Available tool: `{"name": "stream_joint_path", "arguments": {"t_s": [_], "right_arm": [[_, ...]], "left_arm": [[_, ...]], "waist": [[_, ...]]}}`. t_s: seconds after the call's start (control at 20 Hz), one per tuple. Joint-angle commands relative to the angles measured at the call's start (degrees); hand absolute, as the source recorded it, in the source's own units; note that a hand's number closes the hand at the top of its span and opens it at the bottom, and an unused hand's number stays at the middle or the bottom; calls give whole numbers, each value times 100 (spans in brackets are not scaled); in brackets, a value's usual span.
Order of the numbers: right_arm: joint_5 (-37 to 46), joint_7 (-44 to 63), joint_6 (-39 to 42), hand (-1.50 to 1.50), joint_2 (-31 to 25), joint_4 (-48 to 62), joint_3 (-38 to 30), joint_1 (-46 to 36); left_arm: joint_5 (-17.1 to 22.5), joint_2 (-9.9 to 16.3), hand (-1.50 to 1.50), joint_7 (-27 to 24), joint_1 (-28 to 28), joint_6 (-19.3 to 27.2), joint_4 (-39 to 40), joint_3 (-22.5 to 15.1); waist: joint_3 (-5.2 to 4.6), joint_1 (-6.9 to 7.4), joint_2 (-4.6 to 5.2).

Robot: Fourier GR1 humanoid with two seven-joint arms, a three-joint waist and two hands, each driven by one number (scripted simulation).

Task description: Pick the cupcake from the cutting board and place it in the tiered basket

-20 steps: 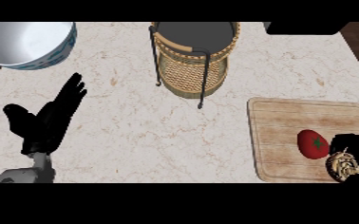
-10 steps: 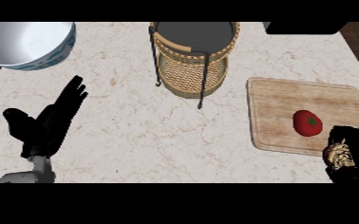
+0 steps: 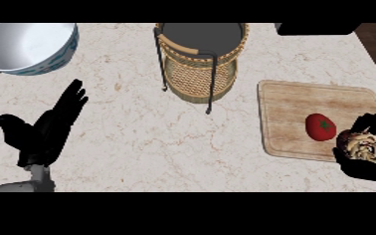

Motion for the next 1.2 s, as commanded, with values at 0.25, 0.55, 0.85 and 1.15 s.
{"name": "stream_joint_path", "arguments": {"t_s": [0.25, 0.55, 0.85, 1.15], "right_arm": [[-1034, 357, 201, 150, 552, -2181, -116, -235], [-1128, 2232, 1404, 150, 466, -2832, 506, -1847], [-878, 3335, 1841, 150, 862, -2071, 1217, -3677], [-394, 3744, 1655, 150, 1673, -500, 1570, -5108]], "left_arm": [[2, 83, 0, 56, 45, -122, -104, 78], [99, 140, 0, -61, -264, -328, 356, 244], [194, 82, 0, 295, -210, -363, -67, 214], [-208, -165, 0, -52, -86, -160, 83, 35]], "waist": [[-2, 18, 2], [-9, 90, 28], [-8, 148, 24], [-5, 142, 27]]}}
